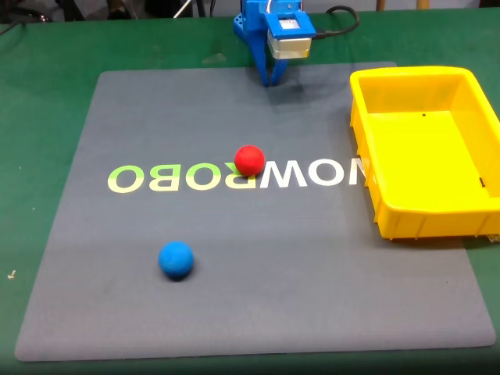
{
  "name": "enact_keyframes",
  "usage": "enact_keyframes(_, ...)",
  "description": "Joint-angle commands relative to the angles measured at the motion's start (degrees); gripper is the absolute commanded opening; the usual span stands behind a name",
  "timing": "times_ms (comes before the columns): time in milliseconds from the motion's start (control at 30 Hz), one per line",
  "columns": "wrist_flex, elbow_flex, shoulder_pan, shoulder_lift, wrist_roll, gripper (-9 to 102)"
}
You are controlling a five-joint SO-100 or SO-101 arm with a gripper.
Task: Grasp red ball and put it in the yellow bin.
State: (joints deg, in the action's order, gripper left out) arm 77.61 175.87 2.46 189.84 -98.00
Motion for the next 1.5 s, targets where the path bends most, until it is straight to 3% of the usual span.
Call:
enact_keyframes(0, 0.97, 1.85, -0.35, 0.62, 0.62, 0)
enact_keyframes(533, 0.97, 1.85, 0.0, 0.62, 1.49, 0)
enact_keyframes(567, 0.53, 1.85, -0.09, 0.62, 1.93, 2)
enact_keyframes(667, -4.66, 0.53, 2.81, 0.53, 1.58, 29)
enact_keyframes(733, -8.0, -1.85, 5.54, 0.53, -0.53, 35)
enact_keyframes(867, -14.94, -4.04, 10.37, 0.09, -6.15, 36)
enact_keyframes(1133, -31.11, -26.46, 14.5, -38.76, -6.33, 35)
enact_keyframes(1467, -39.46, -54.58, 13.27, -75.85, -3.96, 35)
